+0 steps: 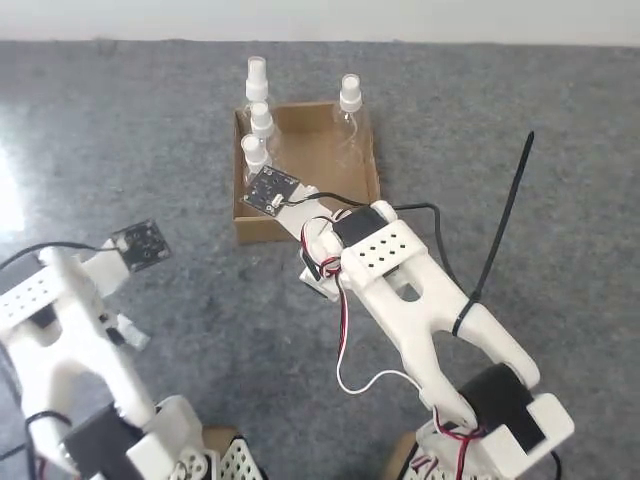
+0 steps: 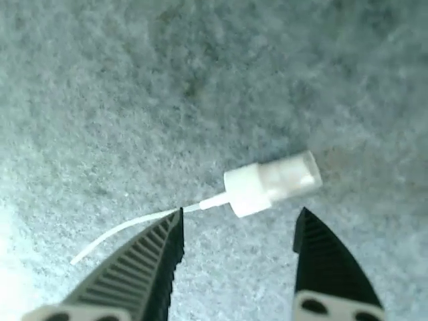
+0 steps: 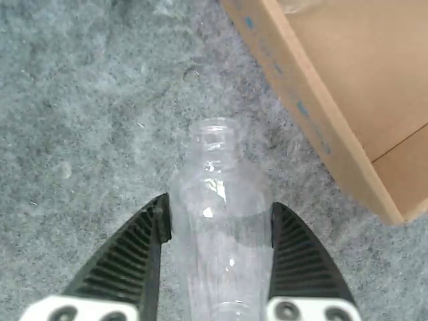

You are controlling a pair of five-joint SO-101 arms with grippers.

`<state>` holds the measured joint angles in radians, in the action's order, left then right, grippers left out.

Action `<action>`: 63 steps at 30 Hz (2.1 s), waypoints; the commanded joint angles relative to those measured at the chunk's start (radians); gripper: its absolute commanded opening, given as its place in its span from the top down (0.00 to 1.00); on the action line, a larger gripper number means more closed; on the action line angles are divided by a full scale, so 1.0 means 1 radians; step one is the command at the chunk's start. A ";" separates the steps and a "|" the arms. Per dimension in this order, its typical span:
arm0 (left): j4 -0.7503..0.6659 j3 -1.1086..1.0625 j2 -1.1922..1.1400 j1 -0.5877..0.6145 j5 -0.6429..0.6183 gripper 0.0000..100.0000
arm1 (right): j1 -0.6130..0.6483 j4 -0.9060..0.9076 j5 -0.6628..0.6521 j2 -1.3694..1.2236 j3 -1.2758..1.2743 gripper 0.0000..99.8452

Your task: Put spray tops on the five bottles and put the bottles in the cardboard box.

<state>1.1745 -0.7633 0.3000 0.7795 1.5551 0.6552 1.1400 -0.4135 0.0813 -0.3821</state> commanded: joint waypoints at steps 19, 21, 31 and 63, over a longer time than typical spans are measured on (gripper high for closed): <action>-0.402 -0.288 0.005 -0.055 0.153 0.75 | -0.016 -0.018 0.002 0.053 0.003 0.91; -0.439 -0.317 0.005 -0.060 0.153 0.75 | -0.016 -0.018 0.002 0.053 0.003 0.91; -0.480 -0.340 0.012 -0.068 0.150 0.86 | -0.016 -0.018 0.002 0.053 0.003 0.91; 0.017 -0.211 0.106 -0.071 -0.347 0.87 | -0.016 -0.019 0.002 0.053 -0.006 0.91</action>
<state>1.1792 -1.0088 0.3629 0.7119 1.2252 0.6552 1.1400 -0.4135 0.0813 -0.3836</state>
